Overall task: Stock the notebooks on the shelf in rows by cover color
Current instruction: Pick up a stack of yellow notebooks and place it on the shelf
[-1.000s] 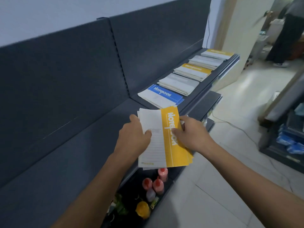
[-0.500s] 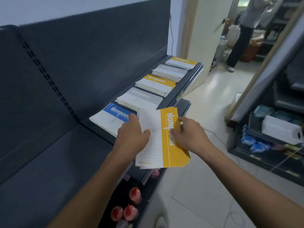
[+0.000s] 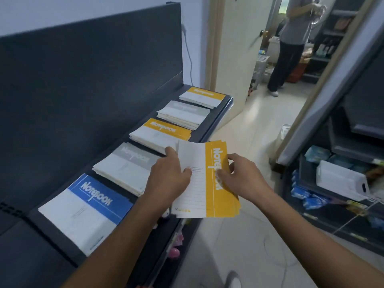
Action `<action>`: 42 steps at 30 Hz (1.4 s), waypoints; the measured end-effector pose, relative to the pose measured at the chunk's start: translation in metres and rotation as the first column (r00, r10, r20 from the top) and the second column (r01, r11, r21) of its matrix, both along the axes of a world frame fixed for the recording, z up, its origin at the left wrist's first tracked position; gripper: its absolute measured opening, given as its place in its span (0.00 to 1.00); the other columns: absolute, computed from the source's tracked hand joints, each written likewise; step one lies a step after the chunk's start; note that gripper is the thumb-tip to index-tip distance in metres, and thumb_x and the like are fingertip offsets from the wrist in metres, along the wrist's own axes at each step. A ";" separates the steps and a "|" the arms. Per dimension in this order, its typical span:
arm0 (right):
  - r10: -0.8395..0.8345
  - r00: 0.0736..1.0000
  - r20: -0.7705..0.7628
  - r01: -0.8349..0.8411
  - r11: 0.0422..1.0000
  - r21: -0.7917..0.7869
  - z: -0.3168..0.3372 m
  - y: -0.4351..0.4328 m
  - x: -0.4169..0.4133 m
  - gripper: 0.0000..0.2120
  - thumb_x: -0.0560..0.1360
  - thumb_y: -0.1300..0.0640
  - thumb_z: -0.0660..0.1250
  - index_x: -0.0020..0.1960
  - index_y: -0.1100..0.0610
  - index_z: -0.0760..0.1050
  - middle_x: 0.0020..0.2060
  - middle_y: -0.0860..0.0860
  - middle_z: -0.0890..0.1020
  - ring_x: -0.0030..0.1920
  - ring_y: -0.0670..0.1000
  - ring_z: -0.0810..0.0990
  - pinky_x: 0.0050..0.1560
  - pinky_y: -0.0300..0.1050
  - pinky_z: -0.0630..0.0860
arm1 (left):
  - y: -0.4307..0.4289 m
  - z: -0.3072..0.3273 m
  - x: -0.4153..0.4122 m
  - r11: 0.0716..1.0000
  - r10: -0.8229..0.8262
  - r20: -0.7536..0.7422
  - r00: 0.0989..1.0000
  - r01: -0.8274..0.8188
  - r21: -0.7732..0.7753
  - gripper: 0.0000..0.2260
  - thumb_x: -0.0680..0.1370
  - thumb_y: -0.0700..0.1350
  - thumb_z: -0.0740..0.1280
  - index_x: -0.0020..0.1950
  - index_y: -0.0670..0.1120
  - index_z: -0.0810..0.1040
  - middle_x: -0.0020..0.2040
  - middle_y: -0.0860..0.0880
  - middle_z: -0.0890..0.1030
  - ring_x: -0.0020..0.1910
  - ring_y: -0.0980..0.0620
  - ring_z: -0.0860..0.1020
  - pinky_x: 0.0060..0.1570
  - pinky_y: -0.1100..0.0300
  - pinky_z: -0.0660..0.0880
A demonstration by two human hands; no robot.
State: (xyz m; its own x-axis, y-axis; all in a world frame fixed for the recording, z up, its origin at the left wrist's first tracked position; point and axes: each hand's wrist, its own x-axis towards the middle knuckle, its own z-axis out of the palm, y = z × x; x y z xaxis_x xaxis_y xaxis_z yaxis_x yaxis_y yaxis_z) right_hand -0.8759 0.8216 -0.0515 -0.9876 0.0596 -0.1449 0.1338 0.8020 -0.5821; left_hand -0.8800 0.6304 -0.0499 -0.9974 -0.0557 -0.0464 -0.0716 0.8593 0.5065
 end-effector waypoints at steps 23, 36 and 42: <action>0.206 0.979 0.003 -0.204 0.971 -0.120 0.005 0.147 -0.276 0.14 0.78 0.53 0.68 0.63 0.52 0.75 0.48 0.49 0.82 0.50 0.52 0.81 0.54 0.55 0.81 | 0.148 0.009 -0.240 0.980 0.197 -0.026 0.980 -0.197 -0.012 0.18 0.79 0.51 0.65 0.64 0.45 0.66 0.50 0.48 0.79 0.47 0.48 0.77 0.40 0.54 0.73; 0.317 0.948 0.008 -0.318 0.948 0.026 -0.016 0.147 -0.456 0.14 0.76 0.51 0.68 0.61 0.52 0.76 0.54 0.49 0.83 0.53 0.54 0.81 0.56 0.57 0.79 | 0.163 -0.015 -0.393 0.931 0.366 0.022 0.930 -0.366 0.007 0.17 0.79 0.49 0.65 0.62 0.42 0.65 0.48 0.45 0.77 0.46 0.45 0.75 0.41 0.51 0.77; 0.415 0.909 0.032 -0.416 0.909 0.023 -0.022 0.135 -0.514 0.15 0.74 0.55 0.67 0.60 0.48 0.77 0.50 0.48 0.83 0.52 0.53 0.81 0.56 0.55 0.79 | 0.164 -0.025 -0.420 0.871 0.483 0.048 0.874 -0.486 0.078 0.19 0.79 0.49 0.66 0.63 0.40 0.66 0.47 0.46 0.76 0.47 0.45 0.77 0.39 0.52 0.77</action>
